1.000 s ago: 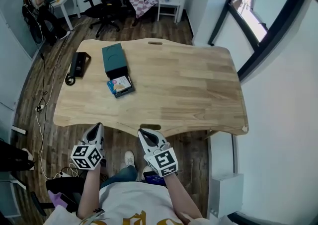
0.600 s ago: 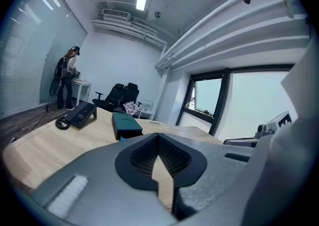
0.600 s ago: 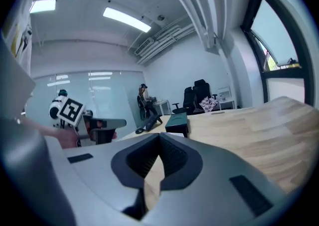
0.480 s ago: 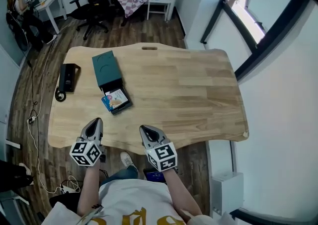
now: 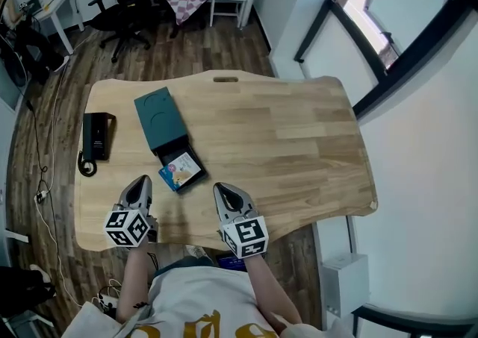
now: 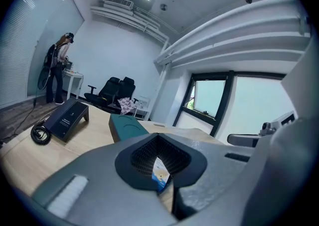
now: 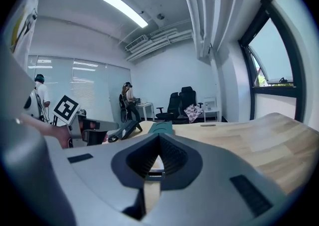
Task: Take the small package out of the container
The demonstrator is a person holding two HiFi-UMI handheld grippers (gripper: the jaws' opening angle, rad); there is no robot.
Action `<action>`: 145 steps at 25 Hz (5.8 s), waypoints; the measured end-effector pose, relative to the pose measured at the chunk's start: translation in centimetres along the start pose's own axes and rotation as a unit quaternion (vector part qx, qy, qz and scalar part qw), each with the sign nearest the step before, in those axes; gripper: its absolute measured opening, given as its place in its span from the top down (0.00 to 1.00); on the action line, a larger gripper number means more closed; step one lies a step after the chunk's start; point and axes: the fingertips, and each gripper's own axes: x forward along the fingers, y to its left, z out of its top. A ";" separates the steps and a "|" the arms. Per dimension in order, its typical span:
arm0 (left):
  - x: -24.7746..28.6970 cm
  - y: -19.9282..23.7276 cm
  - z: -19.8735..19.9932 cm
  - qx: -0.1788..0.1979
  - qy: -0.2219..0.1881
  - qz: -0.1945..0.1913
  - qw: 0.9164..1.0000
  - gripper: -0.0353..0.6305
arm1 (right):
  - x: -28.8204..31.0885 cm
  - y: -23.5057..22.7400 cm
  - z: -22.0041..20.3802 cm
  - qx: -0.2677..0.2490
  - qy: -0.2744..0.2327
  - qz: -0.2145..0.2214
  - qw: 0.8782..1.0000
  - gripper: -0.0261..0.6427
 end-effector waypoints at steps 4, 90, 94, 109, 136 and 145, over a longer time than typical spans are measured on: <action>0.6 0.6 0.7 -0.007 -0.001 -0.012 1.000 0.94 | 0.8 0.7 1.3 -0.001 -0.014 -0.005 1.000 0.95; 7.2 5.0 -9.5 -0.332 0.091 -0.030 0.938 0.78 | 13.2 -1.3 -6.0 0.013 0.107 0.040 0.993 0.95; 6.5 5.2 -8.3 -0.320 0.081 -0.031 0.943 0.80 | 12.5 -0.8 -5.6 0.010 0.099 0.033 0.994 0.95; 5.3 5.3 -5.0 -0.314 0.044 -0.037 0.948 0.80 | 10.6 -1.1 -3.0 0.014 0.071 0.013 0.997 0.95; 2.1 1.8 3.4 -0.320 -0.044 -0.122 0.938 0.80 | 7.5 -0.2 0.2 0.007 0.020 0.008 1.000 0.95; 1.8 -0.5 4.6 -0.314 -0.019 -0.179 0.932 0.80 | 7.3 -0.5 1.8 -0.005 0.007 -0.002 1.000 0.95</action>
